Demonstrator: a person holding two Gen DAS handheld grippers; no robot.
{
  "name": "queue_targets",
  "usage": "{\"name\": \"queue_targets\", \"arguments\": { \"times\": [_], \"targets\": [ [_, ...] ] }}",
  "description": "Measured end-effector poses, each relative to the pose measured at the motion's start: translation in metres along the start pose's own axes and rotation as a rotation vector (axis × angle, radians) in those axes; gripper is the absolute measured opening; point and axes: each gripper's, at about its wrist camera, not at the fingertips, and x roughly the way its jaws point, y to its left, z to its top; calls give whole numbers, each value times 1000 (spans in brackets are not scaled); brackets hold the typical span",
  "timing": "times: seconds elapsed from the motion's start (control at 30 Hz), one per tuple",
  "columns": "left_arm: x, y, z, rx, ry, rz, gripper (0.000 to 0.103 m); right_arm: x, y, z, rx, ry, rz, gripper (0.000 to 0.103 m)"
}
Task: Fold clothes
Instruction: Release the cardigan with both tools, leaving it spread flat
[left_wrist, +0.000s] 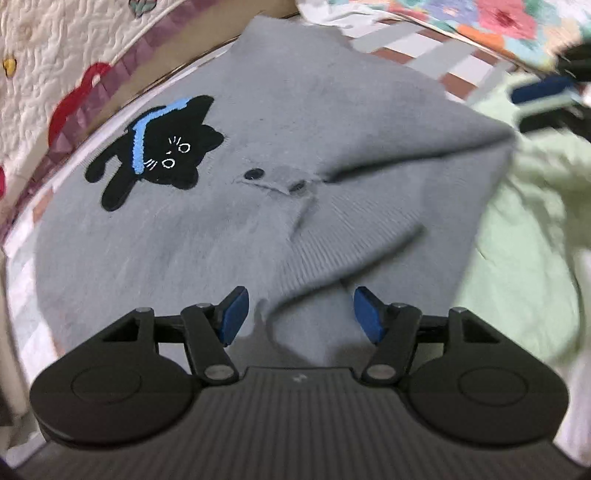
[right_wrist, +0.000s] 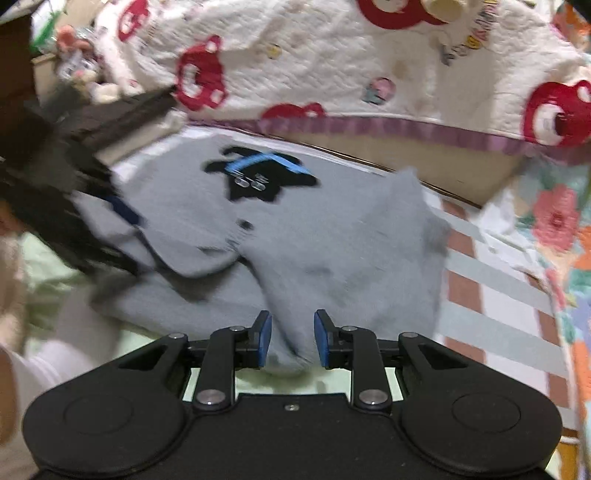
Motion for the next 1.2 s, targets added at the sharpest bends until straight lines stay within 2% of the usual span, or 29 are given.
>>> {"name": "queue_targets", "arguments": {
  "times": [0.07, 0.17, 0.27, 0.37, 0.4, 0.5, 0.63, 0.77, 0.83, 0.93, 1.0, 1.03, 1.13, 1.2],
  "targets": [
    [9, 17, 6, -89, -17, -31, 62, 7, 5, 11, 0, 5, 19, 30],
    [22, 53, -1, -292, -35, -84, 61, 20, 16, 24, -8, 10, 62, 30],
    [35, 89, -8, -496, -53, -137, 60, 52, 26, 31, -26, 81, 139, 30],
    [40, 110, -19, -589, -63, -169, 59, 84, 37, 38, -42, 152, 211, 31],
    [40, 114, -21, -605, -62, -175, 59, 96, 39, 40, -31, 170, 211, 31],
    [29, 110, -22, -581, -77, -138, 59, 128, 46, 45, 5, 217, 205, 34],
    [13, 101, -23, -535, -104, -76, 59, 134, 56, 48, -6, 225, 122, 35],
    [-5, 92, -23, -486, -139, -26, 60, 93, 36, 39, 77, 162, 10, 37],
    [-16, 83, -20, -449, -178, -50, 61, 71, 22, 28, 148, 151, -60, 38],
    [-24, 65, -15, -380, -198, -139, 62, 37, -1, 0, 294, 163, -107, 42],
    [-23, 47, -12, -313, -167, -191, 65, 26, -10, -19, 401, 177, -72, 53],
    [-20, 37, -12, -280, -143, -202, 65, 22, -13, -28, 455, 184, -53, 53],
    [-11, 16, -16, -229, -83, -192, 65, 31, -16, -48, 576, 186, 5, 56],
    [-7, 10, -21, -215, -59, -151, 66, 44, -19, -55, 659, 176, 15, 61]
  ]
}}
